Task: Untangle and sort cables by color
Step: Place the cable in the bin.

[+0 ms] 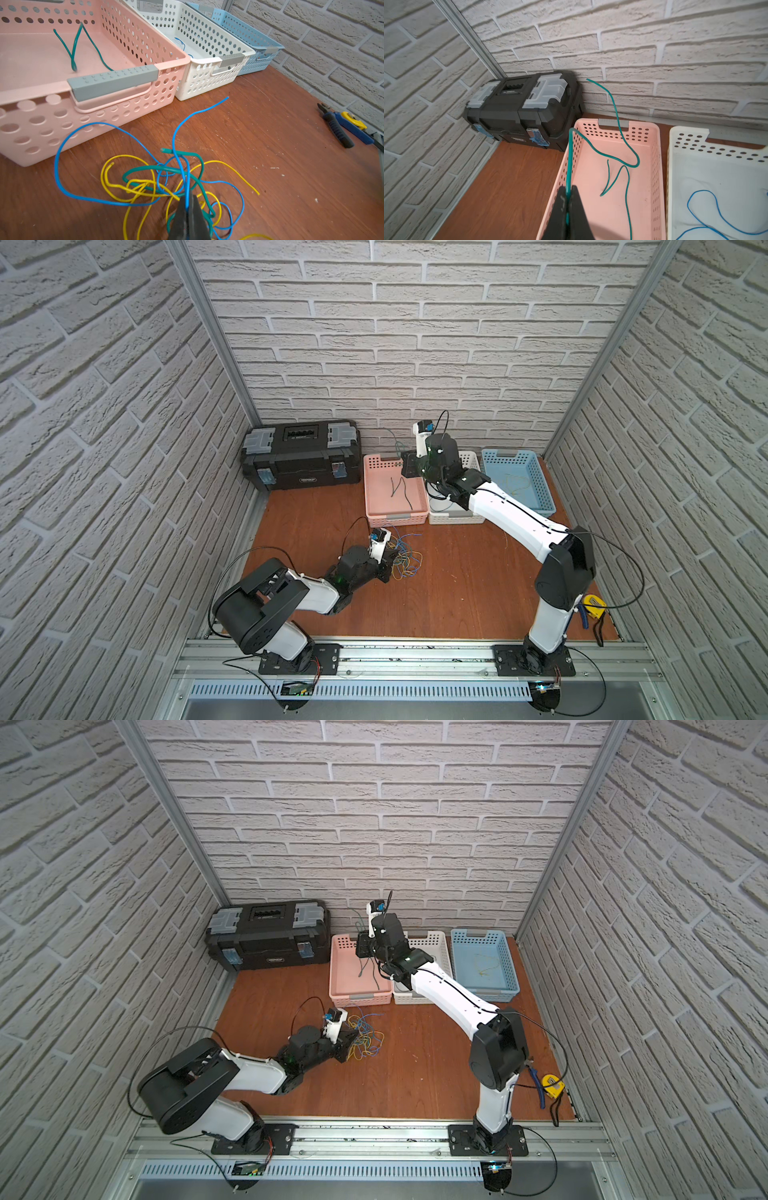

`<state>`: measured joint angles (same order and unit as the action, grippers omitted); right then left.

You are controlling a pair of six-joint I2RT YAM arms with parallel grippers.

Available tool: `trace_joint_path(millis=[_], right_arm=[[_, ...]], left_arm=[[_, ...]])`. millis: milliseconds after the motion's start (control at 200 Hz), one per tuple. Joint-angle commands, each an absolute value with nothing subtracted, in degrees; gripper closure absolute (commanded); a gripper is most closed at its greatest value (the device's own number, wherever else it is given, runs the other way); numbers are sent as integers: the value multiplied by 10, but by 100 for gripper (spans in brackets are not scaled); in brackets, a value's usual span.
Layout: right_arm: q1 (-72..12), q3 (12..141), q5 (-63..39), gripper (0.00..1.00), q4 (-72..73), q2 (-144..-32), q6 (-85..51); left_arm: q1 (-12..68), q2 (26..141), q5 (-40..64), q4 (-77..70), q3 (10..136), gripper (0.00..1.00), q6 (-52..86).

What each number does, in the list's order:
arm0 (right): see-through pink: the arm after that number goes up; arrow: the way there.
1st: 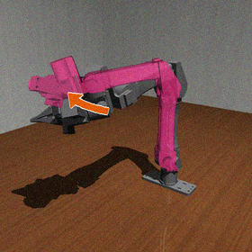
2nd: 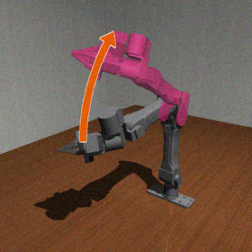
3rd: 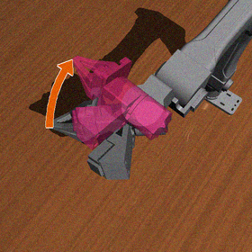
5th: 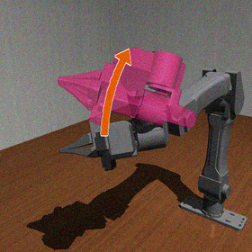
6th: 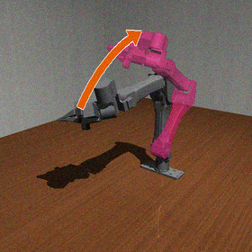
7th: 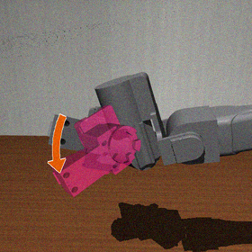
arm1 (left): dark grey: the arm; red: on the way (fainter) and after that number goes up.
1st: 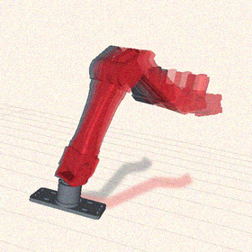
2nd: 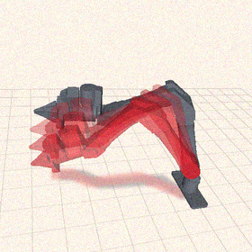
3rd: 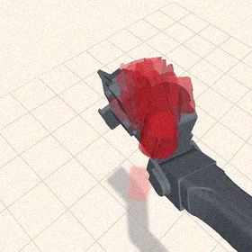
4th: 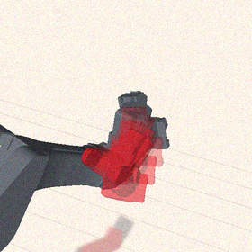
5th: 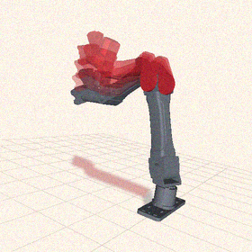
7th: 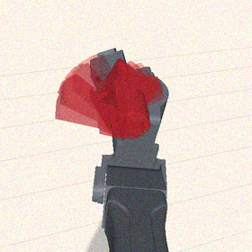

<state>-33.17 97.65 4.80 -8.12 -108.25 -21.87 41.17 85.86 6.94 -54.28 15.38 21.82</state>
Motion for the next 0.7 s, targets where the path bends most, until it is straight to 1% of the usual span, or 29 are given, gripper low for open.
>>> trace_joint_path(millis=[0,60,135,200,290,400,455,555,620,695], right_arm=[[-341,996,63,96,-55,-1121,-182],[-345,1001,73,90,-75,-1160,-175],[-345,1011,79,77,-110,-1195,-173],[-345,1027,82,71,-158,-1208,-171],[-346,1024,83,61,-200,-1186,-169],[-347,995,80,52,-232,-1123,-167],[-347,979,71,50,-257,-1089,-168],[-347,930,33,50,-296,-1026,-188],[-349,875,4,50,-298,-980,-217],[-354,803,7,50,-287,-921,-276]], left_arm=[[414,864,70,-560,147,100,207],[414,863,70,-559,148,100,205],[414,863,69,-558,148,100,203],[414,863,69,-559,148,100,203],[414,858,70,-554,149,100,202],[414,853,69,-546,154,99,199],[414,852,70,-546,156,98,198],[415,851,72,-546,160,98,198],[416,852,72,-546,160,98,198],[419,852,71,-549,159,98,197]])
